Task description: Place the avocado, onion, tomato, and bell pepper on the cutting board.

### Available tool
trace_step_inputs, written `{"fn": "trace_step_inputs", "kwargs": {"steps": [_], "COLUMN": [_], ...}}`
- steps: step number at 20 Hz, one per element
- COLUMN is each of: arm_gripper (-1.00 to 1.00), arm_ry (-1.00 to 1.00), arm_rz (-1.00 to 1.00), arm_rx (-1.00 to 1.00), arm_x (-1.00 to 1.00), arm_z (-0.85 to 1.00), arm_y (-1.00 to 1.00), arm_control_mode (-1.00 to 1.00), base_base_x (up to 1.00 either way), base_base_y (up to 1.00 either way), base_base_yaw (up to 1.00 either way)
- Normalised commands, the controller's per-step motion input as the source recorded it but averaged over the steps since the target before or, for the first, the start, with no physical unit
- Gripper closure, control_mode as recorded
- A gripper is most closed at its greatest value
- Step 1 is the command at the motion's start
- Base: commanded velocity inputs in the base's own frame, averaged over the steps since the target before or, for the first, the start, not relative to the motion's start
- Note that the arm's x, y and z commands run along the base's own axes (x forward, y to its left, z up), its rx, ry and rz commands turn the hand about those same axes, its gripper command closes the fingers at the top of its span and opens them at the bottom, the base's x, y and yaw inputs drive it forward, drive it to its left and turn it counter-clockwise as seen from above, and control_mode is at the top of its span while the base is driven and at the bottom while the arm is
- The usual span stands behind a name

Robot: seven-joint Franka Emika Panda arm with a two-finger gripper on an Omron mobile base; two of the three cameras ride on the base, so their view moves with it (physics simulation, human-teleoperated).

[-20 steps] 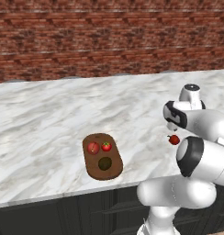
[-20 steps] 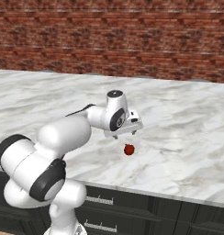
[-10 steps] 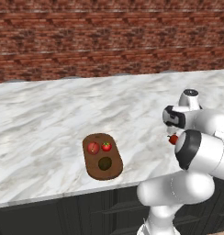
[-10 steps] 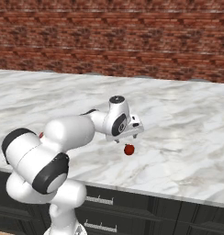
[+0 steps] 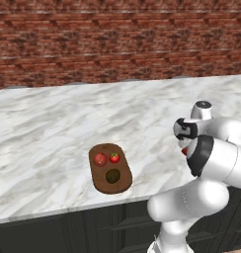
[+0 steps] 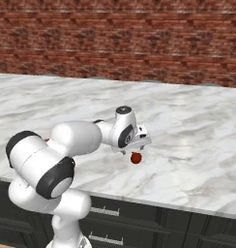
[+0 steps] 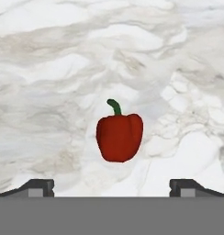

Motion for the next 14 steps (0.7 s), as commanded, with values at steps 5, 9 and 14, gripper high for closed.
{"fn": "trace_step_inputs", "kwargs": {"steps": [5,9,14], "arm_gripper": [-1.00,-1.00,-1.00], "arm_ry": [0.02,0.04,0.03], "arm_rz": [0.00,0.00,0.00], "arm_rx": [0.00,0.00,0.00], "arm_x": [0.05,0.11,0.17], "arm_z": [-0.27,-0.27,-0.23], "arm_y": [0.00,0.00,0.00], "arm_control_mode": [-1.00,-1.00,-1.00], "base_base_x": [0.00,0.00,0.00], "base_base_y": [0.00,0.00,0.00], "base_base_yaw": [0.00,0.00,0.00]}}
